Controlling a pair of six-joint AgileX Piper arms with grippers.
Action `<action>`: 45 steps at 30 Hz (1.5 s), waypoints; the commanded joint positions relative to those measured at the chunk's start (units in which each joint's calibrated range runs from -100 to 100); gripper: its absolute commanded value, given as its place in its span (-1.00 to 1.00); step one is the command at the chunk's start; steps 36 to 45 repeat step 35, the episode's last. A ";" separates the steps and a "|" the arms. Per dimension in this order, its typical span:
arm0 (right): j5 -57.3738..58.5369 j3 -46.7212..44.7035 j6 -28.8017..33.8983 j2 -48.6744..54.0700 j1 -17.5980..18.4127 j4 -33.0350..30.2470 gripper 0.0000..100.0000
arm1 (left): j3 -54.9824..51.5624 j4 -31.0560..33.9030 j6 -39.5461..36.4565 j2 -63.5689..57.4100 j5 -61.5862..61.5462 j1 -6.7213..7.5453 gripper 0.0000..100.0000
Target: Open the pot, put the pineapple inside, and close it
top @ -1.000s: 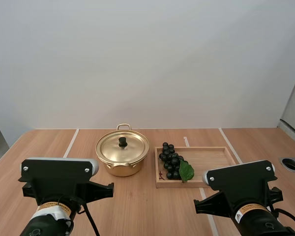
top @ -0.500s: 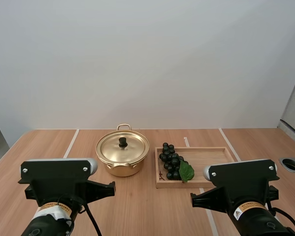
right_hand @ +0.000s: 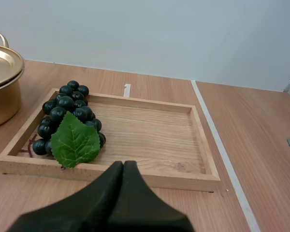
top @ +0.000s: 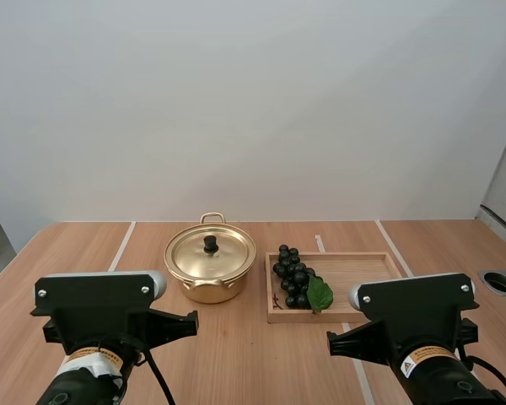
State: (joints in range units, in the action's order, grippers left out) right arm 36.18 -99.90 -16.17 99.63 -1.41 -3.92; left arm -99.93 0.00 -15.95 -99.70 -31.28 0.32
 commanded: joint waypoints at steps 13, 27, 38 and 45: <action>-1.93 -0.10 0.14 0.37 0.12 -0.64 -1.00 | -0.07 -0.63 -0.27 -0.30 0.48 0.07 -1.00; -2.10 -0.10 0.14 0.37 0.58 -0.64 -1.00 | -0.07 -0.63 -0.27 -0.30 0.65 0.07 -1.00; -2.61 -0.10 0.14 0.37 0.58 0.74 -1.00 | -0.07 2.10 1.27 -0.30 0.97 0.07 -1.00; -2.61 -0.10 0.14 0.37 0.58 0.74 -1.00 | -0.07 2.10 1.27 -0.30 0.97 0.07 -1.00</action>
